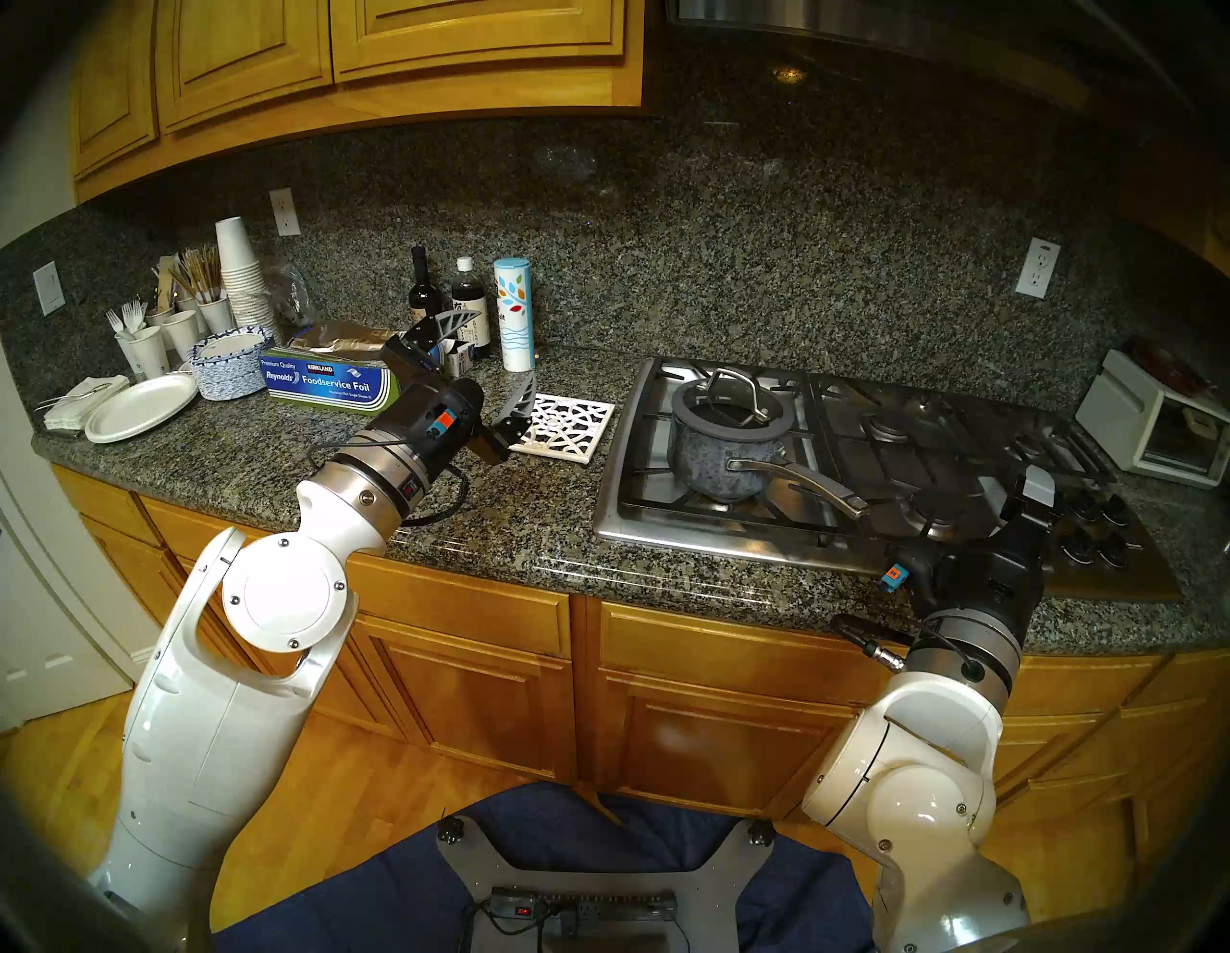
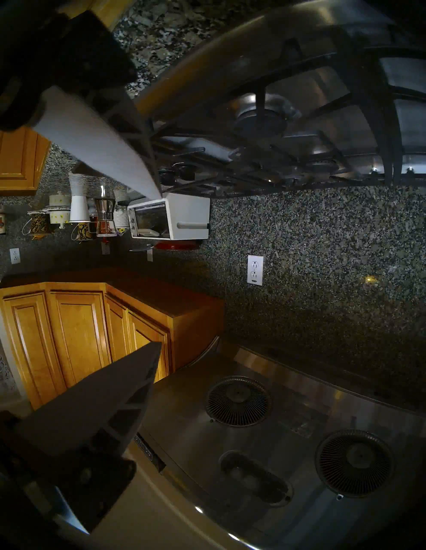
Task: Pick up the pot, put it on the stove, take off the pot lid
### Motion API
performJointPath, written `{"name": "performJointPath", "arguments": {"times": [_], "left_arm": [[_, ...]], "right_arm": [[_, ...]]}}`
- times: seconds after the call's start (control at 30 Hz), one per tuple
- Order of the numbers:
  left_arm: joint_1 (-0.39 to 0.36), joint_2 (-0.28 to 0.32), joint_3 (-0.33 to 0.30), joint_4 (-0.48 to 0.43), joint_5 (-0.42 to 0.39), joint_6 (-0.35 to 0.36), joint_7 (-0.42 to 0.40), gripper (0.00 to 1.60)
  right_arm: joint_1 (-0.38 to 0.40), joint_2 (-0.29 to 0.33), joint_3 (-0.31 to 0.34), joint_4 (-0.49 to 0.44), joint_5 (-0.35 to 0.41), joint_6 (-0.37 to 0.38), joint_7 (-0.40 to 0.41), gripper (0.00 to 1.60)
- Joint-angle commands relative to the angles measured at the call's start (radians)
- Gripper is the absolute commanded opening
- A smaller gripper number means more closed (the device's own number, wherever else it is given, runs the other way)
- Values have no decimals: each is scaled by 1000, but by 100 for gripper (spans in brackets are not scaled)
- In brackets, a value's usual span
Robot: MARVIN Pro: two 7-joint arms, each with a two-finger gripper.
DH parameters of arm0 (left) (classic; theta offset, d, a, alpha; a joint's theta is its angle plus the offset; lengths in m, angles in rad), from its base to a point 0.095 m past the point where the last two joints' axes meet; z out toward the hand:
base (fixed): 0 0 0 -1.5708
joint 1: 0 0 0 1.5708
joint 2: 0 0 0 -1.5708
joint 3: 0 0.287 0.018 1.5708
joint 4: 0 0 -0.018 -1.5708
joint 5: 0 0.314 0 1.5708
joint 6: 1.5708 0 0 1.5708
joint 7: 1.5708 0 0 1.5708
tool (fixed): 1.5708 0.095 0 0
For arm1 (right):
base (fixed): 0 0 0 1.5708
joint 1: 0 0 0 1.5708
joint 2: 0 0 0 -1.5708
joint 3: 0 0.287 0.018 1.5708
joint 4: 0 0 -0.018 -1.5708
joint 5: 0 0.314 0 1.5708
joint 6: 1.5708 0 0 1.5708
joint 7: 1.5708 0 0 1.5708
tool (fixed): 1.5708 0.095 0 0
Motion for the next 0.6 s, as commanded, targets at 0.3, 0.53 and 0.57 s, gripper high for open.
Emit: {"name": "performJointPath", "arguments": {"times": [0.3,0.53,0.57], "left_arm": [[-135,81,14,72,96,-149,-45,160],[-163,93,27,101,124,-204,-54,160],[-167,94,29,105,128,-212,-54,160]], "right_arm": [[-6,10,-1,-31,-13,0,-26,160],[-9,13,-1,-31,-13,0,-30,160],[-9,13,-1,-31,-13,0,-30,160]]}}
